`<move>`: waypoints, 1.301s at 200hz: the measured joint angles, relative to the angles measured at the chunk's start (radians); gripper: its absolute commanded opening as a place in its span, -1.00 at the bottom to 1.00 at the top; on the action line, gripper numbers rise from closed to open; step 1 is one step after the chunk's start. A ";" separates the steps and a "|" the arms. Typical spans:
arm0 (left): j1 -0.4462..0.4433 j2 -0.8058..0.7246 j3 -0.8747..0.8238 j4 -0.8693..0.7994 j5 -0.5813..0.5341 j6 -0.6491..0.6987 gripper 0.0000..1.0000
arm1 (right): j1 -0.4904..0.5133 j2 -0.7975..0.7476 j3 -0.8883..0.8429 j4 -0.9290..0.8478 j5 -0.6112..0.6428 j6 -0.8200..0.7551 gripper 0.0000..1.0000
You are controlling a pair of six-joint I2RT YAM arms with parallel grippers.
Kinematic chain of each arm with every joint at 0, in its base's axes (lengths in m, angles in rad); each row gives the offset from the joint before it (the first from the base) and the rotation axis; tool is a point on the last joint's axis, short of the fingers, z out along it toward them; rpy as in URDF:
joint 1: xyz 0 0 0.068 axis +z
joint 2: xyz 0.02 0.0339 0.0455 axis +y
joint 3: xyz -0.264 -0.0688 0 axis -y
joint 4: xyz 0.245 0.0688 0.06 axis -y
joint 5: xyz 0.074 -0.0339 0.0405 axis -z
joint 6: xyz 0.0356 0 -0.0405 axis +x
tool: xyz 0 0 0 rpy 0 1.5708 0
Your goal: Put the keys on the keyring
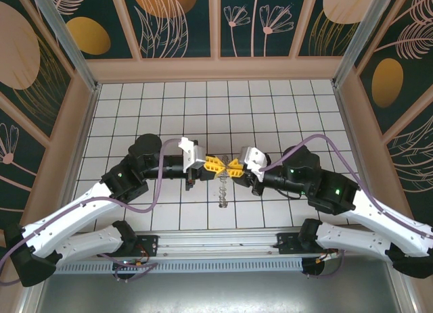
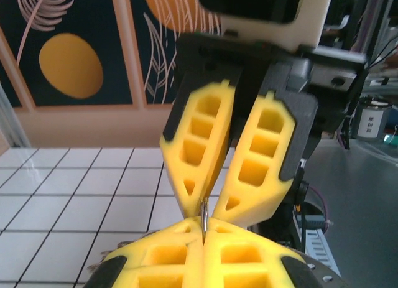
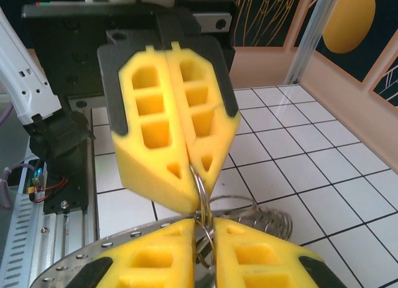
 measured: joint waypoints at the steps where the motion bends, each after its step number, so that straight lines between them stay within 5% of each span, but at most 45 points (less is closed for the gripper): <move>1: 0.000 0.000 0.000 0.001 0.001 -0.001 -1.00 | 0.000 -0.001 0.000 0.001 0.000 0.000 -0.71; 101: 0.000 0.022 -0.015 0.135 0.070 -0.070 -1.00 | 0.000 -0.046 -0.024 0.052 -0.030 -0.003 -0.59; 125: 0.000 0.024 -0.020 0.142 0.073 -0.077 -1.00 | 0.000 -0.046 -0.031 0.058 -0.037 -0.002 -1.00; 260: 0.008 0.031 -0.053 0.240 0.097 -0.140 -1.00 | 0.000 -0.045 -0.042 0.097 -0.039 0.002 -0.82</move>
